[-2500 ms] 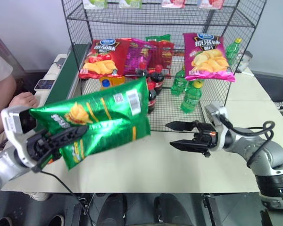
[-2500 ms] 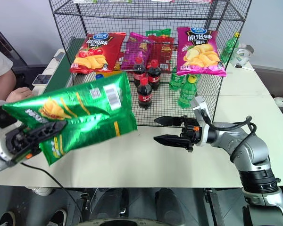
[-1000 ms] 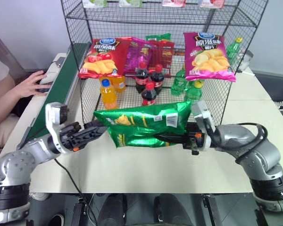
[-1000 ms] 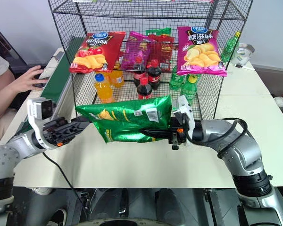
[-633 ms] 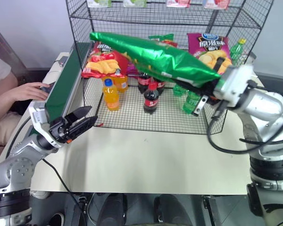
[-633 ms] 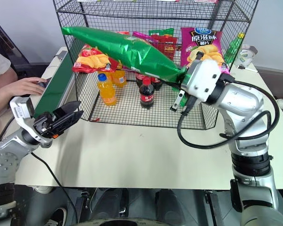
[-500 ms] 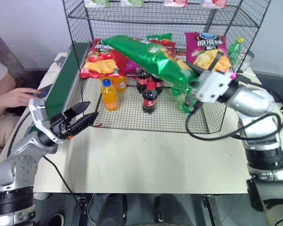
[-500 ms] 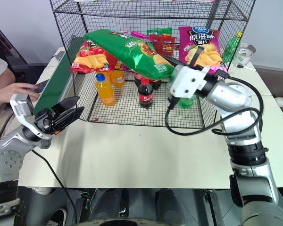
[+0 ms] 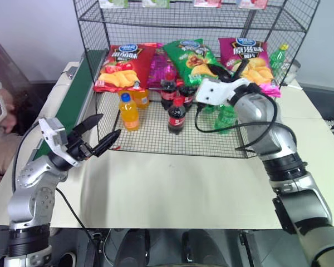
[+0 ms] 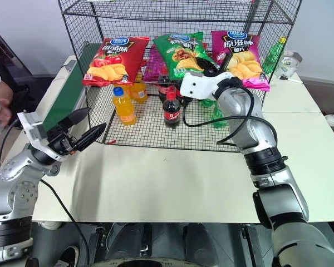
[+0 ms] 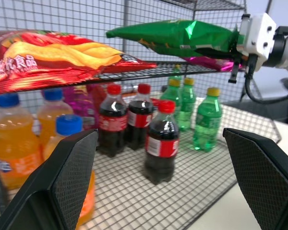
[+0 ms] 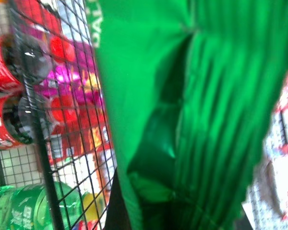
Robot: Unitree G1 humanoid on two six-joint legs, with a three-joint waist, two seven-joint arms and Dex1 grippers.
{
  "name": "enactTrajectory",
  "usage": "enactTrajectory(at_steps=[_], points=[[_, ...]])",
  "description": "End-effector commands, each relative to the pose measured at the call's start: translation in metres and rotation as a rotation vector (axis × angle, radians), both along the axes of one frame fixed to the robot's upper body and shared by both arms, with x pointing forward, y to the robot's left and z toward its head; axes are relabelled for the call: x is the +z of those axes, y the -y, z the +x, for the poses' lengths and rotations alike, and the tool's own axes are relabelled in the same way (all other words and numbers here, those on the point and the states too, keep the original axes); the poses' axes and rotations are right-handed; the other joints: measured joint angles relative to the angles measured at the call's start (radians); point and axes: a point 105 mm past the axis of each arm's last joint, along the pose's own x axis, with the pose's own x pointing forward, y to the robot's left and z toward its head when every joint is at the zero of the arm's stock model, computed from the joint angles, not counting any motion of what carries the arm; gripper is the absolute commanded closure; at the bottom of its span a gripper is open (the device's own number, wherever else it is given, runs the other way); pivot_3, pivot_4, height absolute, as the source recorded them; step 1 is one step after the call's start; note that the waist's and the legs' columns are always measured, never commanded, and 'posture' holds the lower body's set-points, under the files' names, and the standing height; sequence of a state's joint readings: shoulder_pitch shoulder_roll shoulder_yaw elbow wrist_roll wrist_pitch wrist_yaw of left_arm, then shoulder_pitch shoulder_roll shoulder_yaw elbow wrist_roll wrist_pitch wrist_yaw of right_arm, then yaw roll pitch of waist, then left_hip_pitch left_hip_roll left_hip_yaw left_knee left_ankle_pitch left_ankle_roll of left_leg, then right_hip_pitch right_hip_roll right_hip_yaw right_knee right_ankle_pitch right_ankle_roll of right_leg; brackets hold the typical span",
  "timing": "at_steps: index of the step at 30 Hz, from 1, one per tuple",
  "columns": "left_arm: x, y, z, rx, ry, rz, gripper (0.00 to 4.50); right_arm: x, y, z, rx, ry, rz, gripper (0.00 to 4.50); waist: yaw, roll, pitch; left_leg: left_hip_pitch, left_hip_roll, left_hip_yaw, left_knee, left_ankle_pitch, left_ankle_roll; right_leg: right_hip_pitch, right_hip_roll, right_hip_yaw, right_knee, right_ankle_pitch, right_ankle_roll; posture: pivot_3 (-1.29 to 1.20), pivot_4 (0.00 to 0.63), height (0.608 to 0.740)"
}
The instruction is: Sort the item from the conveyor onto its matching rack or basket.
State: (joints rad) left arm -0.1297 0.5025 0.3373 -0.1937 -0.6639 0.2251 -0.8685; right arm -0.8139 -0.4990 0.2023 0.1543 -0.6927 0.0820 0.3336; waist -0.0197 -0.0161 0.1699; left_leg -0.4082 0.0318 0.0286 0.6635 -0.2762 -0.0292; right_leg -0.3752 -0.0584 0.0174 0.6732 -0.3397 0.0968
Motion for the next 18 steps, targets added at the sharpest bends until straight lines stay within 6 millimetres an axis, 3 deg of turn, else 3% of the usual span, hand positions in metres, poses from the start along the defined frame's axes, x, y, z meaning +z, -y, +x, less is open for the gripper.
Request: enactTrajectory(at_steps=[1,7,13,16,18], points=[[0.015,0.000,-0.005,0.016,0.073,0.019,0.06,0.016,-0.001,0.005,-0.040,0.053,0.043,4.50,-0.001,0.000,0.000,0.000,0.000,0.000,0.000,0.000,0.000,0.000,0.000,0.000,0.000,0.000,0.000,0.00,0.150,0.739],[0.013,0.004,-0.007,0.009,0.071,0.021,0.06,0.004,-0.013,0.011,-0.019,0.015,0.104,4.50,-0.005,0.000,0.000,0.000,0.000,0.000,0.000,0.000,0.000,-0.001,0.000,0.000,0.001,0.000,0.000,0.00,0.150,0.739],[0.009,0.012,-0.009,-0.017,0.057,0.022,0.00,0.015,-0.025,0.008,0.056,0.005,0.187,1.73,-0.019,0.000,0.000,0.000,0.000,0.000,0.000,0.000,0.000,-0.001,0.000,0.000,0.003,0.000,0.000,0.00,0.150,0.739],[0.005,0.012,-0.010,-0.020,0.035,0.029,0.00,-0.006,-0.038,-0.001,0.131,-0.145,0.216,0.30,-0.024,0.000,0.000,0.000,0.000,0.000,0.000,0.000,0.000,-0.001,0.000,0.000,0.004,0.000,0.000,0.00,0.150,0.739],[0.002,0.011,-0.011,-0.017,0.019,0.043,0.00,-0.009,-0.044,-0.011,0.183,-0.224,0.302,0.30,-0.027,-0.001,-0.001,0.001,0.001,0.000,0.000,0.000,0.000,-0.001,0.001,0.000,0.004,0.000,0.000,0.00,0.150,0.739]])
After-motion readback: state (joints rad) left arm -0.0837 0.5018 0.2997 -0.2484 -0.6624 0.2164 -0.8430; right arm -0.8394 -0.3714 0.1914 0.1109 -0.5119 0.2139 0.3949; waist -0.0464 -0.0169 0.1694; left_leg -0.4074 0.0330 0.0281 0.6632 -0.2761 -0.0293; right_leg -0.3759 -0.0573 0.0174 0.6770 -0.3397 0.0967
